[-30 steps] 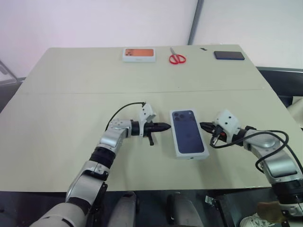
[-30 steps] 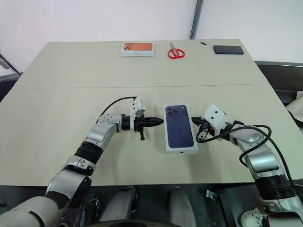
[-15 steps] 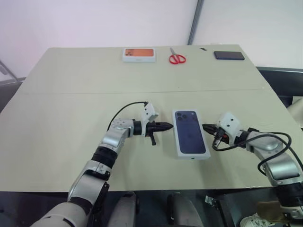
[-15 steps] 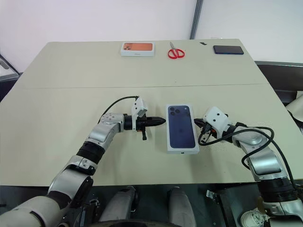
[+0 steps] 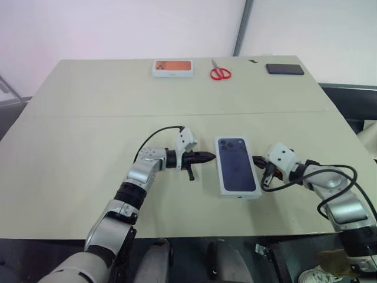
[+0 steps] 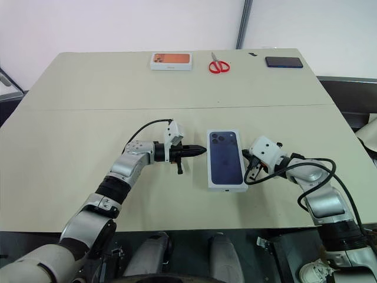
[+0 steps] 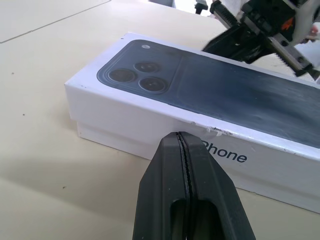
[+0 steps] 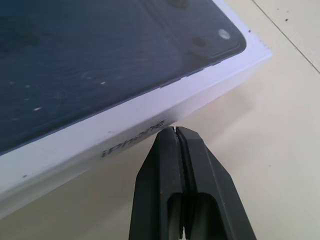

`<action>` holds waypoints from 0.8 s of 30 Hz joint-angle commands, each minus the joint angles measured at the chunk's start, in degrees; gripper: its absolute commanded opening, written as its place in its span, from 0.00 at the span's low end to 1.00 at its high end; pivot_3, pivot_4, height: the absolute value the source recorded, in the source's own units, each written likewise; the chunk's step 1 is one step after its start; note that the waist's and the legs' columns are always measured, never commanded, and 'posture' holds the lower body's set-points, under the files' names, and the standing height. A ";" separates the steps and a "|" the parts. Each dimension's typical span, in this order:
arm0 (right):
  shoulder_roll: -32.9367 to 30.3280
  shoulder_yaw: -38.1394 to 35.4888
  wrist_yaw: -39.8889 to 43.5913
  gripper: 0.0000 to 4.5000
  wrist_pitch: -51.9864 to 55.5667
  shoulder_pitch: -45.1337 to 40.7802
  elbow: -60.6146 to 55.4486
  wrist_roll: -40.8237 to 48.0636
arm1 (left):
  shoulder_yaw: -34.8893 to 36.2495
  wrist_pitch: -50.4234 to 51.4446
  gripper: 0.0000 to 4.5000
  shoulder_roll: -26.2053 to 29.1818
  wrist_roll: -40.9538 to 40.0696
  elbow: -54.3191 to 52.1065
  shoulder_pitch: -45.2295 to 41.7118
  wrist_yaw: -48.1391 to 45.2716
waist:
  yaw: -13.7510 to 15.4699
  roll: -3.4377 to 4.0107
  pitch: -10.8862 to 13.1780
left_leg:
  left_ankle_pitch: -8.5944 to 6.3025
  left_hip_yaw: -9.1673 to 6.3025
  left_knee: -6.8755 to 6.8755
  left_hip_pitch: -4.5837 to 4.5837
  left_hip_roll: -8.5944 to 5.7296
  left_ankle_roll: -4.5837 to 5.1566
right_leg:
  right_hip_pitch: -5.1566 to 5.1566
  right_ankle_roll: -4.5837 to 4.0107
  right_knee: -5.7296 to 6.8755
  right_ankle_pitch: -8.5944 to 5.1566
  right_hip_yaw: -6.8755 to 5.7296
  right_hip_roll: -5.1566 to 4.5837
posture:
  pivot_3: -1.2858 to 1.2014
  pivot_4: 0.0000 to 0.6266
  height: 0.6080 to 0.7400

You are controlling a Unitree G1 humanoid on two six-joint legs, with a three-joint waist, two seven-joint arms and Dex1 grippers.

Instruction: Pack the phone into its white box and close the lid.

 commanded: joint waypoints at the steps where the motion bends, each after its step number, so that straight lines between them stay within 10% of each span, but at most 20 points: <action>1: -1.03 -2.77 -0.95 0.01 -1.30 -1.89 1.26 -0.38 | 1.61 0.33 0.00 0.67 -1.90 -3.25 -0.89 -0.62 | -0.01 0.00 0.00 | 0.00 0.00 0.00 0.00 0.00 0.00 | 0.00 0.00 0.00 0.00 0.00 0.00 | 0.52 0.24 1.00; 12: 0.96 -6.66 -0.29 0.01 2.03 -9.32 1.02 6.40 | 3.71 3.22 0.00 0.74 -5.11 -6.34 -1.36 0.77 | -0.09 0.01 0.00 | 0.00 0.00 0.00 0.01 0.01 0.00 | -0.01 0.00 0.04 0.00 0.00 0.01 | 0.52 0.24 1.00; 24: -2.41 0.89 8.28 0.01 3.43 4.27 -8.76 5.60 | 0.26 1.05 0.00 -4.73 -2.45 -1.03 -4.75 1.22 | -0.23 0.02 -0.01 | -0.02 -0.04 0.13 0.04 -0.07 0.04 | 0.13 0.05 0.01 -0.01 -0.07 -0.06 | 0.52 0.24 1.00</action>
